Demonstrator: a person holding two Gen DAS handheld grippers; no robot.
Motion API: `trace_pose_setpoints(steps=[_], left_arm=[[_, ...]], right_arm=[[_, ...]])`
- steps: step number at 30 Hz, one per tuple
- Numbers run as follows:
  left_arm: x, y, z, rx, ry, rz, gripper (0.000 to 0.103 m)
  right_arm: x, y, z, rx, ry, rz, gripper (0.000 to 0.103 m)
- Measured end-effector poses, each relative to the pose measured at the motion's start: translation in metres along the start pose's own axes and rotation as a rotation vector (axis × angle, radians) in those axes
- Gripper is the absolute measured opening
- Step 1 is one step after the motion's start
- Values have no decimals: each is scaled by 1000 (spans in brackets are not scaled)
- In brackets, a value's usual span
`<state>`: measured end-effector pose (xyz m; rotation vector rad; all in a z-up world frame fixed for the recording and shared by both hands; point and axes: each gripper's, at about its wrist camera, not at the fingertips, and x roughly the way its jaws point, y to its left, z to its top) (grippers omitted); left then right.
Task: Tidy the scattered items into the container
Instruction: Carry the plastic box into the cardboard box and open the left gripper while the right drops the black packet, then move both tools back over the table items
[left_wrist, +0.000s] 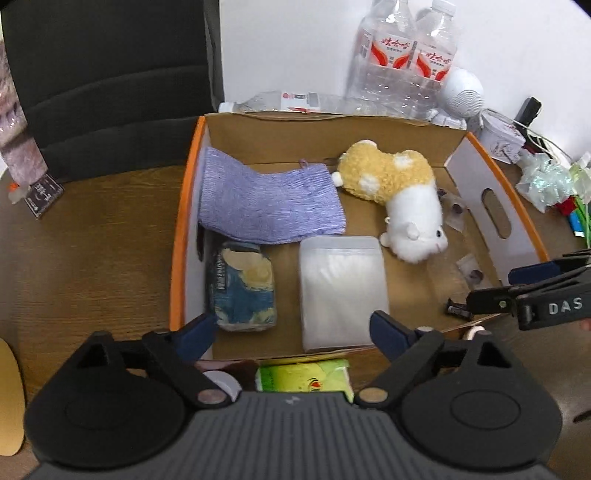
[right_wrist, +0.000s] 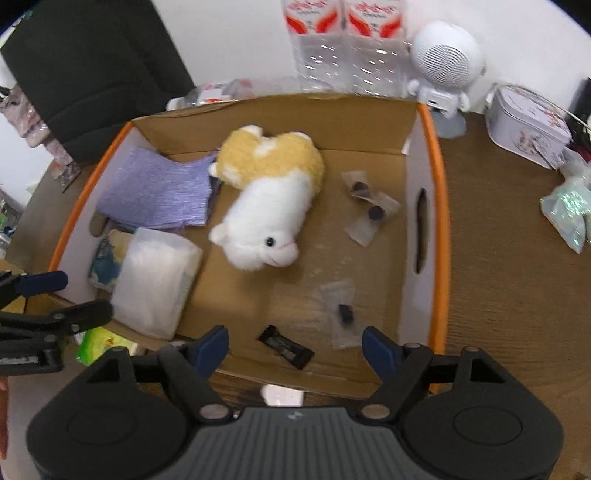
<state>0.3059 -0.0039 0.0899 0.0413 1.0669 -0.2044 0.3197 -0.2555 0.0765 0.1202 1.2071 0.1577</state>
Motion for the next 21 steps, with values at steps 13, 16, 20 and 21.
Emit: trace_pose_setpoints(steps=[13,16,20,21], left_arm=[[-72,0,-11,67,-224,38,103],[-109,1,-52,33,-371,62,103],[-127,-12,-140,10,-511,81,103],[-128,-17,-158,5,-538,97,103]], right_arm=[[-54,4,-23,-26,-173,1,78],[-93,10,-61,-58,-331,43,83],[-123,21,-135,-103,-552,73,93],[-126,25,-154,-107,-596,59,94]])
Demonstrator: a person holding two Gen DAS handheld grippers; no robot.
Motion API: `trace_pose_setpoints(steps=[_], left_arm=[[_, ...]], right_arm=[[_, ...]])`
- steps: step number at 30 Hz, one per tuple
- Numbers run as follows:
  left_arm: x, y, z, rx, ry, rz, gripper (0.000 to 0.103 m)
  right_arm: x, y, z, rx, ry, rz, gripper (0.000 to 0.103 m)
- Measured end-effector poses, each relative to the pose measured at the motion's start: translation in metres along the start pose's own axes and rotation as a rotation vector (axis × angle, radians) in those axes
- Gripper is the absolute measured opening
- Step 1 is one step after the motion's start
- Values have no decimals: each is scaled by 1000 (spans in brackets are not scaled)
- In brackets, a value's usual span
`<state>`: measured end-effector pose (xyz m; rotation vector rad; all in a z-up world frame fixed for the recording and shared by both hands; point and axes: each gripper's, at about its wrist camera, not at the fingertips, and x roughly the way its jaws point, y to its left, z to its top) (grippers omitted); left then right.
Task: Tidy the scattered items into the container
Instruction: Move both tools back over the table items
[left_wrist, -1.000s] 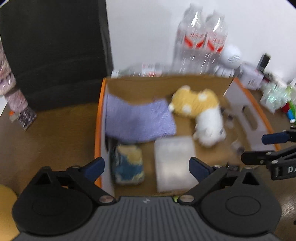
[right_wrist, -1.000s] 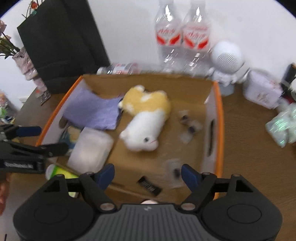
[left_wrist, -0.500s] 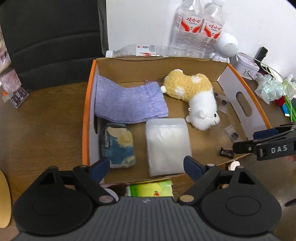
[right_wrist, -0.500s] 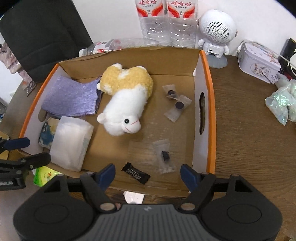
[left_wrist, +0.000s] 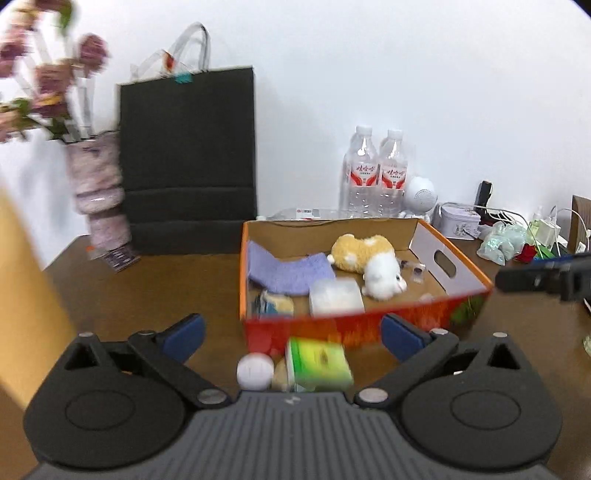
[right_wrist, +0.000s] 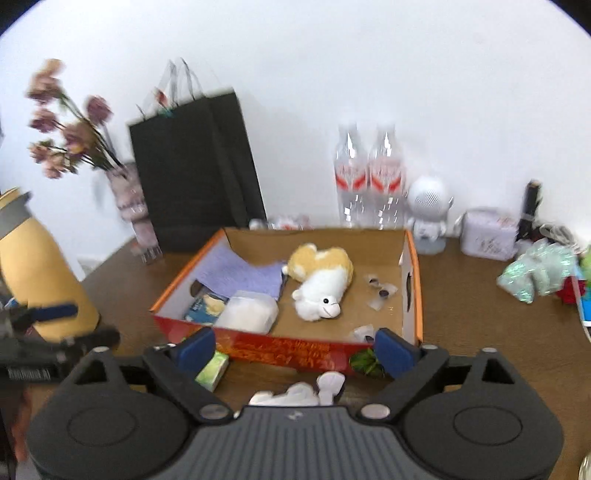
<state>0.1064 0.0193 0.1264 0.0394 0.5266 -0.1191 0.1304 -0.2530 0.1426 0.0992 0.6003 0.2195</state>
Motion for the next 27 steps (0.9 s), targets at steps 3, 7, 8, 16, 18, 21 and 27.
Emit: trace_pose_setpoints(steps=[3,7,8,16,18,21,27], left_arm=[[-29,-7,-45,-20,-50,60,103],[-57,-9,-86,-104,-42,45,103],[-61,-10,-95,-112,-28,20,103],[-64,-38,-141,-26,88,2,103],[-60,-40,-145,-17,119,6,103],[-58,-42,-153,-15,148,7,103],[-50,-37,-159,-43,196,12,103]], right_arm=[[-33,21,-49,-22,-151,-98,98],[-62,44,-111,-63,-253,-131,103],[-64,46,-123,-56,-235,-122,103],[-58,60,-188,-61,-45,-137,103],[-54,61,-194,-52,-8,-142,103],[-49,61,-200,-29,23,-139,103],[-43,59,-205,-29,63,-140,103]])
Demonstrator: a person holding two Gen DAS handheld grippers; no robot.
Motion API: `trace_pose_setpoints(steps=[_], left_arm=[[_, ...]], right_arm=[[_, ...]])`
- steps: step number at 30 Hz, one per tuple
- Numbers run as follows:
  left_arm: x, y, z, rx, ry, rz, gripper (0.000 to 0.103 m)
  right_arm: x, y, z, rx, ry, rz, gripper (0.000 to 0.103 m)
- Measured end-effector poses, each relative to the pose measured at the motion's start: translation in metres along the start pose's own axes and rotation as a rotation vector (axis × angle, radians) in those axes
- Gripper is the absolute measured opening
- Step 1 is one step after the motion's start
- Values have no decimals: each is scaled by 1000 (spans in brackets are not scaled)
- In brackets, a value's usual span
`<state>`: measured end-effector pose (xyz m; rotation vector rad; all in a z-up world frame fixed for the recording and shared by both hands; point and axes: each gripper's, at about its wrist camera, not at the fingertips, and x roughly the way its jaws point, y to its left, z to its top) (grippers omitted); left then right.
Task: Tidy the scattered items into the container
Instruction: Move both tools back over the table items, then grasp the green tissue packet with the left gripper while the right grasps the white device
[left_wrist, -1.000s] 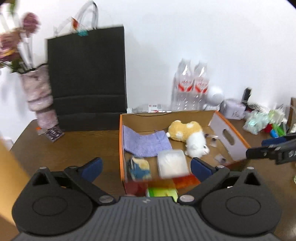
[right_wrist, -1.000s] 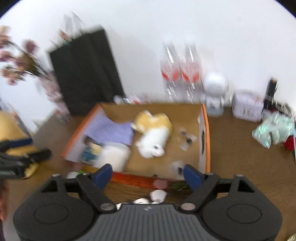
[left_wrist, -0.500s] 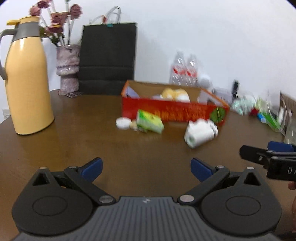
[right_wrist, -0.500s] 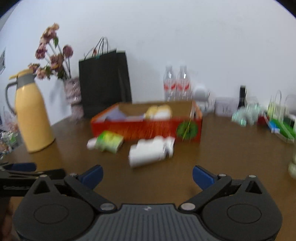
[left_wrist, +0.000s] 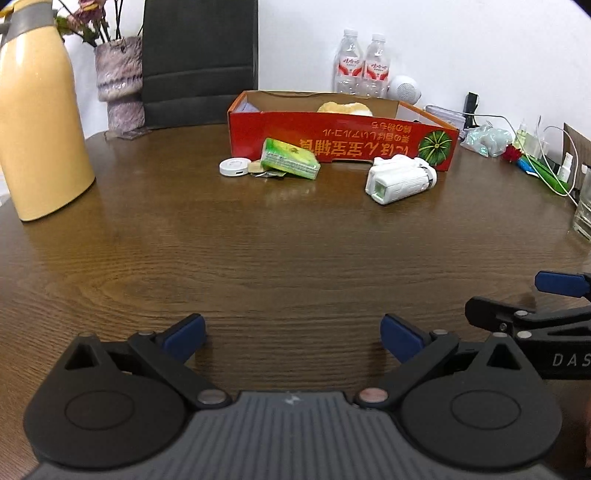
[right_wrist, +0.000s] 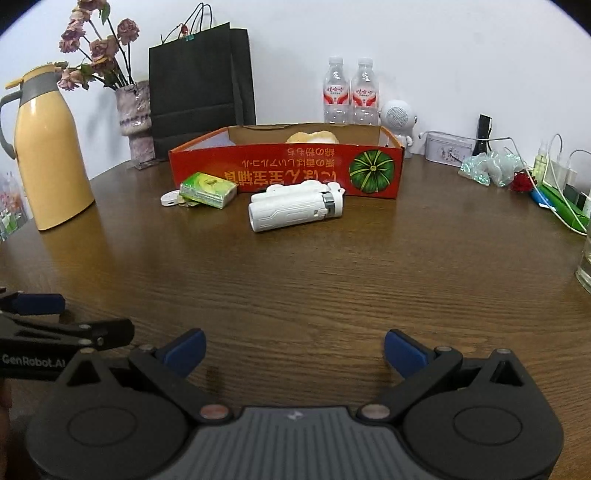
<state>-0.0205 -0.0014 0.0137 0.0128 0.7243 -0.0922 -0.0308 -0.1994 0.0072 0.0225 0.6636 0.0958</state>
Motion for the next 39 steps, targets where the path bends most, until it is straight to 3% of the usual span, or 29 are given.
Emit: trace_pose_setpoints(steps=[6,10,13,18,21,24,28,34,39], left_arm=[[13,18,52,26,-93,-51,103],[58,26,102,37,-74,-30,103],[86,32,121,29,-68,1,103],[109,57,112,-108,-44,-46,103],[113,64,101,-139,-26,-73,103],[115,63,100,-119,-38,-69,103],[118,56,101,-97,-56,-73,103],[118,30,121,31,-136,-60,103],[140,9,144,86,-107,-108,103]], right_arm=[[13,-6,39,-35,-51,22,103],[56,-10,76,-99,-54,38,103],[89,-15,93,-91,-21,50,103],[122,-15,106,-127,-5,39,103],[129,-11,104,-208,-28,31,103],[141,-12,108,-227,20,63,103],[146,-27,110,-114,35,119,98],[130,-46,107,-1,48,112,97],[117,-61,95,55,21,94,97]])
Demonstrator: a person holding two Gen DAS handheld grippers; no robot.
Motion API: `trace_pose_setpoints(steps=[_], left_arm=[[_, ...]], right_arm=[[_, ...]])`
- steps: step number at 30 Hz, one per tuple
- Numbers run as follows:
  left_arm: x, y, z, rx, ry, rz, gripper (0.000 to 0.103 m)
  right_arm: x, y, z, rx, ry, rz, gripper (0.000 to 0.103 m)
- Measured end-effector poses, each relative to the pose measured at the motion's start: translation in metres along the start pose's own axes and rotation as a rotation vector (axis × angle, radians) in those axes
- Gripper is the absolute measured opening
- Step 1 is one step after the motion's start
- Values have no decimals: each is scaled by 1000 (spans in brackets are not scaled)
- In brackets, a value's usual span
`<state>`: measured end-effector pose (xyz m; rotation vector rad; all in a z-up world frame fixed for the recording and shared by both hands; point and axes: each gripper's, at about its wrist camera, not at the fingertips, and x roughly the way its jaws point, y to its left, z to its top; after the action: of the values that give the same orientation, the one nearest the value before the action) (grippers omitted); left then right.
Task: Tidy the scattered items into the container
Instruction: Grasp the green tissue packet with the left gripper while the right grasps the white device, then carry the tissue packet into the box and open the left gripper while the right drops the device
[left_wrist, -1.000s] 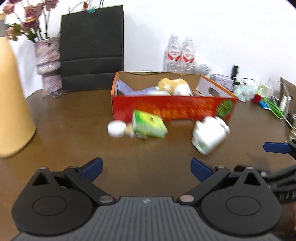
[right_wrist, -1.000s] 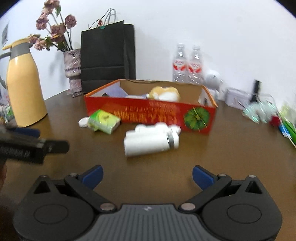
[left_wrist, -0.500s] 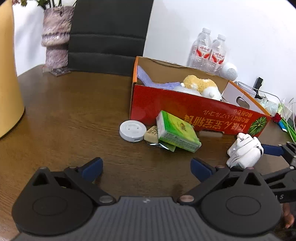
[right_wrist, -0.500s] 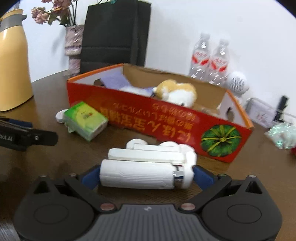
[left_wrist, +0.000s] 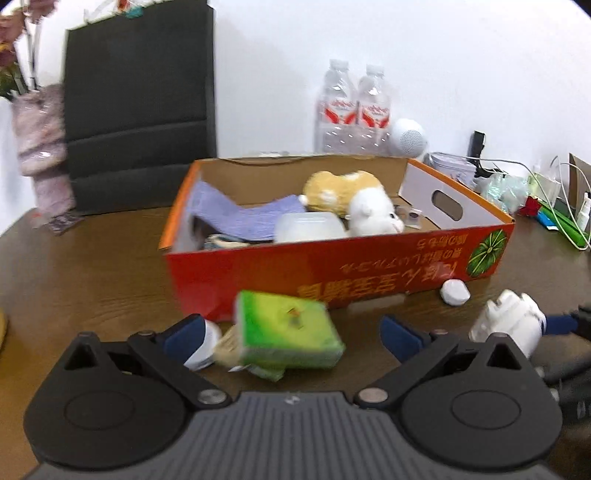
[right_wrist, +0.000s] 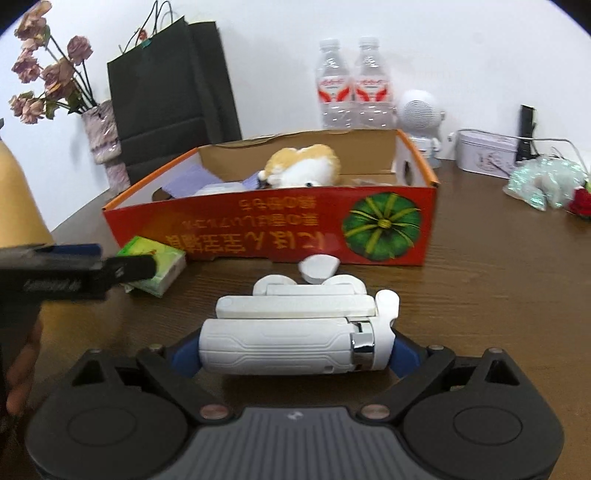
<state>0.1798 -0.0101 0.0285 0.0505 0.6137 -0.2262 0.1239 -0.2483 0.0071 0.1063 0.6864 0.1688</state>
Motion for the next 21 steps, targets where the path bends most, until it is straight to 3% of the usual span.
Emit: trace_pose_setpoints(steps=[2,4,8,9,10,13,19,21], left_arm=[[8,-4,2,4,14,18,103],[14,-13,-2,47,22,85,103],[24,-33,-15,202,23,171,98],[23,-33,-15,186,19,171,77],[23,-31,-13,158,33,178,68],[17,-26,-10,106,49,193,66],[-30,-30,-23,60,-40,222,65],[-57,-31,-31,-2,-72,206,65]], right_arm=[[-3,-4,-4,2,-11,3,97],[-5,-8,-5,6,-18,16,97],[-8,-9,-4,14,-32,29,97],[-10,-8,-3,8,-38,27,98],[-11,-7,-3,2,-45,26,98],[-12,-5,-3,-8,-51,28,98],[-18,0,-2,-22,-60,35,97],[-23,2,-1,-23,-66,57,97]])
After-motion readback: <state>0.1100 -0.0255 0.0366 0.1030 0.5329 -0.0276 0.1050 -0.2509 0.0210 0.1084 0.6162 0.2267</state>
